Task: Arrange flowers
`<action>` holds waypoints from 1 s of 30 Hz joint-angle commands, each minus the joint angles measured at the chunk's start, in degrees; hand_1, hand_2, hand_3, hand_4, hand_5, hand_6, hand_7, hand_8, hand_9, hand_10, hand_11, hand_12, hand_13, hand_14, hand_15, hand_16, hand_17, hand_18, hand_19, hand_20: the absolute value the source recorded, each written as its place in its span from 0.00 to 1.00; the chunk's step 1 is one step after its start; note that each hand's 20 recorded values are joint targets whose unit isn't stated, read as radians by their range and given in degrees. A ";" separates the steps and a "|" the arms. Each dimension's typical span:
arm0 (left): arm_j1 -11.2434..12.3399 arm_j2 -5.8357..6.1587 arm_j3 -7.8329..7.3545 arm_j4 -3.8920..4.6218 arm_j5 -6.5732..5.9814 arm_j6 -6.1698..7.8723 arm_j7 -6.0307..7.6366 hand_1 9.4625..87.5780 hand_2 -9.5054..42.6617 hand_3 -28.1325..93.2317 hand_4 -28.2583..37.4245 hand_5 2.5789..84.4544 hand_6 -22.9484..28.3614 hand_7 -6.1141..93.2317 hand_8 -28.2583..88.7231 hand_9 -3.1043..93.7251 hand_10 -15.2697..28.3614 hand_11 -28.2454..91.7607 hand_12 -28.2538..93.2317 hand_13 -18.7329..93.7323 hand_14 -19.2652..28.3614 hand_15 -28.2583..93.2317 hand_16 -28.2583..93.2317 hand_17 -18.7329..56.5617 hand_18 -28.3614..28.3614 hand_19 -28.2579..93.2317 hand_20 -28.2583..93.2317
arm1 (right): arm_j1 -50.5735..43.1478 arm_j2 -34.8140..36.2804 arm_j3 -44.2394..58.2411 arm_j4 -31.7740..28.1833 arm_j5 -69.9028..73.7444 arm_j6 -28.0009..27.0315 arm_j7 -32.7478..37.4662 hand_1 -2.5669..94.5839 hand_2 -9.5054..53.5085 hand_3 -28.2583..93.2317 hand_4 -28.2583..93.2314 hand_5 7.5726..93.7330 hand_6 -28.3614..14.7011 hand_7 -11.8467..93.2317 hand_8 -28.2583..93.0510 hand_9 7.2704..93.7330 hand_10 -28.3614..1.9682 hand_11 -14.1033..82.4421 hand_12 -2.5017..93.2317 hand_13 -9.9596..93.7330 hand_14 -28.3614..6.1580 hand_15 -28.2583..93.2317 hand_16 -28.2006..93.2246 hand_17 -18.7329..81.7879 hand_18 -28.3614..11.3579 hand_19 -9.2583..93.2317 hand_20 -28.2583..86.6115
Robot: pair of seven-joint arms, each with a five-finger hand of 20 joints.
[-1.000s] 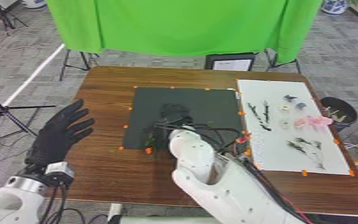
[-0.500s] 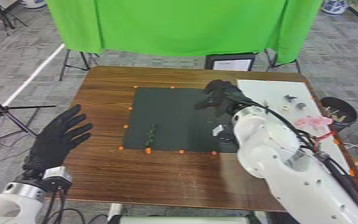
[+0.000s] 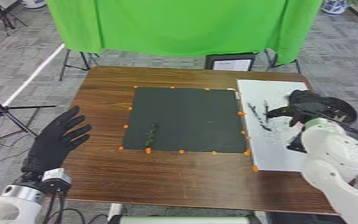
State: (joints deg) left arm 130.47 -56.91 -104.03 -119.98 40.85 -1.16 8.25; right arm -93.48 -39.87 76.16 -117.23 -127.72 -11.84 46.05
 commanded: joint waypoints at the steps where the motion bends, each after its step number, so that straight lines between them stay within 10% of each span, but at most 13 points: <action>1: 0.49 -0.61 -0.40 -0.27 0.27 0.30 -0.39 0.19 0.11 0.82 0.00 0.28 0.52 0.25 0.15 0.26 0.61 0.39 0.38 0.33 0.74 0.49 0.23 0.12 0.88 0.56 0.31 | -7.41 3.58 6.38 -0.93 -1.86 -3.23 3.24 0.21 0.00 0.84 0.00 0.52 0.49 0.48 0.13 0.50 0.40 0.78 0.47 0.58 0.40 0.89 0.47 0.35 0.13 0.77 0.56; 30: 0.47 -0.24 -0.43 -0.14 0.05 -0.13 -0.56 0.19 0.11 0.82 0.00 0.28 0.52 0.25 0.15 0.26 0.61 0.39 0.38 0.33 0.74 0.49 0.23 0.12 0.89 0.56 0.32 | -24.02 2.59 21.03 -3.55 8.13 -8.84 3.29 0.21 0.00 0.89 0.00 0.54 0.51 0.39 0.14 0.52 0.43 0.74 0.45 0.59 0.45 0.85 0.47 0.35 0.13 0.76 0.56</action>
State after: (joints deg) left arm 130.57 -57.11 -104.52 -120.01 40.86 -1.16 8.23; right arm -116.52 -36.55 97.63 -121.80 -117.52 -20.84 49.37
